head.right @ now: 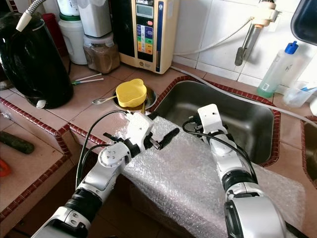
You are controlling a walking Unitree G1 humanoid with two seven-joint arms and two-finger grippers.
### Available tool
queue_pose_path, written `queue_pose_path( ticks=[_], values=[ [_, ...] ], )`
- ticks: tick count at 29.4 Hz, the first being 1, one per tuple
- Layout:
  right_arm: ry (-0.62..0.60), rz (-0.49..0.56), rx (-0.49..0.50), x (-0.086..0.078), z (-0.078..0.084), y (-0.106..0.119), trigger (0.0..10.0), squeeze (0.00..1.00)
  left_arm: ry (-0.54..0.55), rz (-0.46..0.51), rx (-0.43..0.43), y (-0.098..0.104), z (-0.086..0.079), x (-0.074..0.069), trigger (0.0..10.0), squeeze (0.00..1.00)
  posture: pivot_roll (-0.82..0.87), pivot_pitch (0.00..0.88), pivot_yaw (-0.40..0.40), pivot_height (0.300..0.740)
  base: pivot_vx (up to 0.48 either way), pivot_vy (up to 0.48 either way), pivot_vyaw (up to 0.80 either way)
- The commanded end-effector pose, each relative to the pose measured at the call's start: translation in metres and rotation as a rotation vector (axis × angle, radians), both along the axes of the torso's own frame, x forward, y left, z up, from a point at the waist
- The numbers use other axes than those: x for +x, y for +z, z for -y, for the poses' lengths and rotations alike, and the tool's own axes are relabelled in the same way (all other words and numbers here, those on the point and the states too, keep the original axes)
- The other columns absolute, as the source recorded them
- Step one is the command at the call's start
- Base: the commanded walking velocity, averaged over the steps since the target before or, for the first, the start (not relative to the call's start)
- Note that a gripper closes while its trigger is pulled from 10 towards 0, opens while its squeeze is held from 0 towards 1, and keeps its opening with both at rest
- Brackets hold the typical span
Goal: Kitchen organization
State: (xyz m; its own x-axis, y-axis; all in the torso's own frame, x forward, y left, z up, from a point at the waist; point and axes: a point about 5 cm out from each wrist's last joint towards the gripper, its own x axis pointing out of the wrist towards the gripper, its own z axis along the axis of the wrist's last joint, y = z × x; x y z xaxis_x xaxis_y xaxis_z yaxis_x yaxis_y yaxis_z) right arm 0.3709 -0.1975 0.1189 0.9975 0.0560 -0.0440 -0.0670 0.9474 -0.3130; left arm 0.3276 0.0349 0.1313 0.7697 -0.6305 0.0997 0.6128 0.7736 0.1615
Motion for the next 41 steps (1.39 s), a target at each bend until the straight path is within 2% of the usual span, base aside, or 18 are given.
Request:
queue_pose_path(
  ticks=[1, 2, 3, 6, 8, 9, 14, 15, 16, 17, 18, 22, 25, 26, 29, 32, 37, 41],
  values=[
    [-0.001, 0.104, 0.04, 0.008, -0.004, 0.024, 10.0, 1.0, 0.07, 0.08, -0.008, 0.018, -0.007, 0.01, 10.0, 1.0, 0.03, 0.0, -0.025, 0.74, 0.0, 0.0, 0.0],
    [-0.001, 0.104, 0.04, 0.008, -0.004, 0.024, 10.0, 1.0, 0.07, 0.08, -0.008, 0.018, -0.007, 0.01, 10.0, 1.0, 0.03, 0.0, -0.025, 0.74, 0.0, 0.0, 0.0],
    [0.004, 0.143, 0.081, 0.01, -0.007, 0.031, 10.0, 1.0, 0.152, 0.118, 0.003, 0.024, -0.016, 0.017, 10.0, 1.0, 0.03, 0.0, -0.026, 0.74, 0.0, 0.0, 0.0],
    [0.027, 0.19, 0.129, 0.01, -0.013, 0.039, 10.0, 1.0, 0.238, 0.134, -0.019, 0.032, -0.028, 0.025, 10.0, 1.0, 0.03, 0.0, -0.025, 0.74, 0.0, 0.0, 0.0],
    [0.071, 0.239, 0.195, 0.009, -0.022, 0.047, 10.0, 1.0, 0.343, 0.137, -0.04, 0.041, -0.044, 0.035, 10.0, 1.0, 0.03, 0.0, -0.021, 0.74, 0.0, 0.0, 0.0],
    [0.071, 0.239, 0.195, 0.009, -0.022, 0.047, 10.0, 1.0, 0.343, 0.137, -0.04, 0.041, -0.044, 0.035, 10.0, 1.0, 0.03, 0.0, -0.021, 0.74, 0.0, 0.0, 0.0],
    [0.107, 0.304, 0.263, 0.003, -0.031, 0.057, 10.0, 1.0, 0.51, 0.109, -0.052, 0.047, -0.069, 0.05, 10.0, 1.0, 0.03, 0.0, -0.011, 0.74, 0.0, 0.0, 0.0],
    [0.109, 0.308, 0.276, 0.002, -0.033, 0.058, 10.0, 0.98, 0.524, 0.101, -0.051, 0.047, -0.072, 0.051, 10.0, 0.89, 0.03, 0.0, -0.009, 0.74, 0.0, 0.0, 0.0],
    [0.115, 0.312, 0.292, 0.0, -0.035, 0.059, 10.0, 0.83, 0.539, 0.096, -0.05, 0.048, -0.075, 0.053, 10.0, 0.58, 0.03, 0.0, -0.007, 0.74, 0.0, 0.0, 0.0],
    [0.115, 0.312, 0.292, 0.0, -0.035, 0.059, 10.0, 0.83, 0.539, 0.096, -0.05, 0.048, -0.075, 0.053, 10.0, 0.58, 0.03, 0.0, -0.007, 0.74, 0.0, 0.0, 0.0],
    [0.126, 0.329, 0.296, -0.005, -0.039, 0.06, 10.0, 0.0, 0.56, 0.092, -0.056, 0.05, -0.079, 0.055, 10.0, 0.0, 0.03, 0.0, -0.003, 0.74, 0.0, 0.0, 0.0],
    [0.145, 0.406, 0.259, -0.019, -0.047, 0.071, 10.0, 0.0, 0.602, 0.154, -0.091, 0.062, -0.088, 0.052, 10.0, 0.0, 0.03, 0.0, 0.008, 0.74, 0.0, 0.0, 0.0],
    [0.138, 0.439, 0.23, -0.027, -0.046, 0.076, 10.0, 0.0, 0.623, 0.21, -0.11, 0.069, -0.093, 0.044, 10.0, 0.0, 0.04, 0.0, 0.013, 0.74, 0.0, 0.0, 0.0],
    [0.134, 0.451, 0.213, -0.032, -0.045, 0.078, 10.0, 0.0, 0.625, 0.258, -0.111, 0.073, -0.095, 0.037, 10.0, 0.0, 0.04, 0.0, 0.017, 0.74, 0.0, 0.0, 0.0],
    [0.123, 0.467, 0.186, -0.041, -0.041, 0.08, 10.0, 0.0, 0.622, 0.279, -0.137, 0.077, -0.097, 0.028, 10.0, 0.0, 0.04, 0.0, 0.022, 0.74, 0.0, 0.0, 0.0],
    [0.108, 0.464, 0.164, -0.049, -0.037, 0.079, 10.0, 0.0, 0.591, 0.313, -0.122, 0.077, -0.098, 0.016, 10.0, 0.0, 0.04, 0.0, 0.026, 0.74, 0.0, 0.0, 0.0],
    [0.088, 0.425, 0.146, -0.061, -0.032, 0.077, 10.0, 0.0, 0.578, 0.301, -0.102, 0.072, -0.102, 0.003, 10.0, 0.0, 0.04, 0.0, 0.028, 0.74, 0.0, 0.0, 0.0],
    [0.047, 0.394, 0.131, -0.07, -0.02, 0.075, 10.0, 0.0, 0.59, 0.246, -0.105, 0.064, -0.109, -0.012, 10.0, 0.0, 0.03, 0.0, 0.031, 0.74, 0.0, 0.0, 0.0]
  ],
)
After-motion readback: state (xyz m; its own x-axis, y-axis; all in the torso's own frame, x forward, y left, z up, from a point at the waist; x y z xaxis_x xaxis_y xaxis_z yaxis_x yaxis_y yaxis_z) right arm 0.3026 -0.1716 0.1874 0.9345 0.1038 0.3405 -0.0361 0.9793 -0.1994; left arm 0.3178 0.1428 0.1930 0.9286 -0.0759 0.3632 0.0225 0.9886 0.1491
